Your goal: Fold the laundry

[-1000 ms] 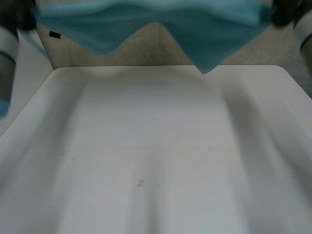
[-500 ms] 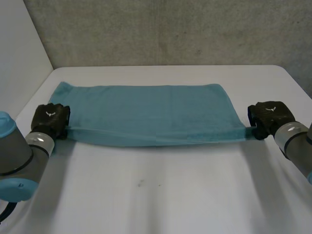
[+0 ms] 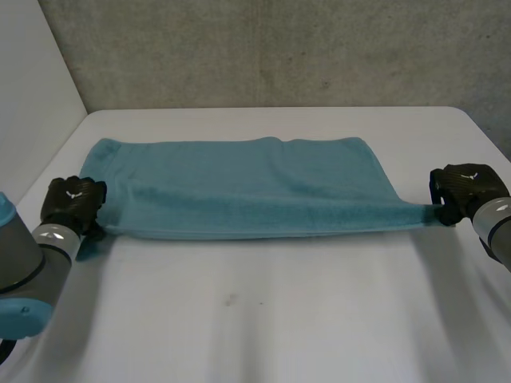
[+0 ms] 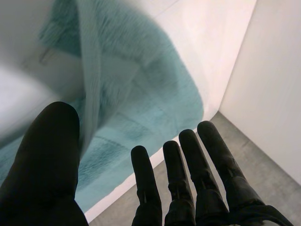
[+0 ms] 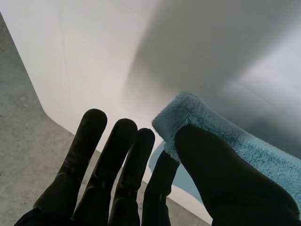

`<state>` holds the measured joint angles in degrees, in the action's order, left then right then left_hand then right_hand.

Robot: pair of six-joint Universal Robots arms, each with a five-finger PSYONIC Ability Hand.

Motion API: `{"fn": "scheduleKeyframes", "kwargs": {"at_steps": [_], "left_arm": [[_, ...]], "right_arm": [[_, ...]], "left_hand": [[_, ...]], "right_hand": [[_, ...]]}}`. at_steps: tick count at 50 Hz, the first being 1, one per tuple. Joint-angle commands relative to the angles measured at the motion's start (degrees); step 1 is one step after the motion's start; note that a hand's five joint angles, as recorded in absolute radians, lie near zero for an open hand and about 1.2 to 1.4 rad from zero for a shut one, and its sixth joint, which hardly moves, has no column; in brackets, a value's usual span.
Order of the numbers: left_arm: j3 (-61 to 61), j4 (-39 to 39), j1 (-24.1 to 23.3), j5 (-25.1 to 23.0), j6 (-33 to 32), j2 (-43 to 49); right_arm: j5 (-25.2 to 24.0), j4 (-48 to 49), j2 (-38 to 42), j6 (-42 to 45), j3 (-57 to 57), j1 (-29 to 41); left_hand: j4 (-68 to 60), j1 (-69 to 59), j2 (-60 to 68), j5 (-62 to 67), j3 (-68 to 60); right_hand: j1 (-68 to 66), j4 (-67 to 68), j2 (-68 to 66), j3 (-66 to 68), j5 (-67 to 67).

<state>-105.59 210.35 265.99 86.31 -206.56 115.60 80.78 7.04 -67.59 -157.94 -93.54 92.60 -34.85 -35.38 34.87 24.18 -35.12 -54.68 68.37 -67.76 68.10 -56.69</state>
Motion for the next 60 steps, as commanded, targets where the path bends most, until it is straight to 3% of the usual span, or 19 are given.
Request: {"fn": "scheduleKeyframes", "kwargs": {"at_steps": [1,8,12,19,23,31,32,36,40,45,50,55,60], "left_arm": [[-1.2,-0.03,3.04,-0.09,-0.07,-1.25],[-2.52,-0.03,4.63,-0.18,-0.68,-1.34],[-4.01,-0.03,5.85,-0.62,-4.89,-2.04],[-6.99,-1.08,6.3,-0.71,-8.07,-6.69],[-9.11,-3.63,6.65,-0.7,-8.77,-12.41],[-10.69,-26.1,11.66,-1.32,-14.39,-29.18],[-10.43,-31.44,12.27,-2.62,-15.53,-32.07],[-10.6,-40.0,13.15,-8.76,-15.8,-37.01],[-11.3,-39.85,14.91,-15.27,-15.71,-37.72],[-10.25,-34.41,15.0,-17.93,-15.54,-34.31],[-4.9,-24.65,12.29,-17.49,-15.19,-23.33],[5.18,-18.41,5.96,-12.68,-14.05,-9.99],[14.61,-15.06,3.14,-6.6,-13.78,0.14]], "right_arm": [[0.08,0.52,0.0,0.0,-0.24,-0.22],[0.08,0.52,0.0,0.0,-0.24,-0.05],[0.08,0.52,0.0,0.0,-0.24,0.04],[0.26,-1.41,-0.08,1.31,0.64,-0.05],[-0.01,-8.34,-2.36,6.14,1.52,-0.05],[0.78,-31.42,-9.04,30.88,-1.1,-5.13],[1.13,-33.03,-10.0,33.37,-1.99,-5.76],[1.23,-37.18,-14.4,41.47,-4.71,-10.15],[1.14,-35.69,-15.11,42.63,-4.63,-12.62],[1.14,-31.58,-13.8,39.3,-1.92,-10.96],[1.75,-23.92,-4.32,30.16,5.37,-6.04],[4.11,-21.1,6.48,23.39,16.96,0.55],[8.69,-19.7,15.37,21.53,26.29,3.73]], "left_hand": [[-3.45,-2.92,3.43,4.13,-3.18],[-6.47,-5.94,6.45,7.15,-6.2],[-45.03,-44.5,45.01,45.71,-44.76],[-45.15,-44.62,45.13,45.82,-44.88],[-45.15,-44.62,45.13,45.82,-44.88],[-45.15,-44.62,45.13,45.82,-44.88],[-45.15,-44.62,45.13,45.82,-44.88],[-45.15,-44.62,45.13,45.82,-44.88],[-45.15,-44.62,45.13,45.82,-44.88],[-45.15,-44.62,45.13,45.82,-44.88],[-45.15,-44.62,45.13,45.82,-44.88],[-45.15,-44.62,45.13,45.82,-44.88],[-45.15,-44.62,45.13,45.82,-44.88]], "right_hand": [[-25.32,11.63,-12.24,11.9,-13.31],[-25.32,11.63,-12.24,11.9,-13.31],[-25.32,11.63,-12.24,11.9,-13.31],[-25.32,11.63,-12.24,11.9,-13.31],[-25.32,11.63,-12.24,11.9,-13.31],[-25.32,11.63,-12.24,11.9,-13.31],[-25.32,11.63,-12.24,11.9,-13.31],[-25.32,11.63,-12.24,11.9,-13.31],[-25.32,11.63,-12.24,11.9,-13.31],[-25.32,11.63,-12.24,11.9,-13.31],[-25.32,11.63,-12.24,11.9,-13.31],[-25.32,11.63,-12.24,11.9,-13.31],[-25.32,11.63,-12.24,11.9,-13.31]]}}
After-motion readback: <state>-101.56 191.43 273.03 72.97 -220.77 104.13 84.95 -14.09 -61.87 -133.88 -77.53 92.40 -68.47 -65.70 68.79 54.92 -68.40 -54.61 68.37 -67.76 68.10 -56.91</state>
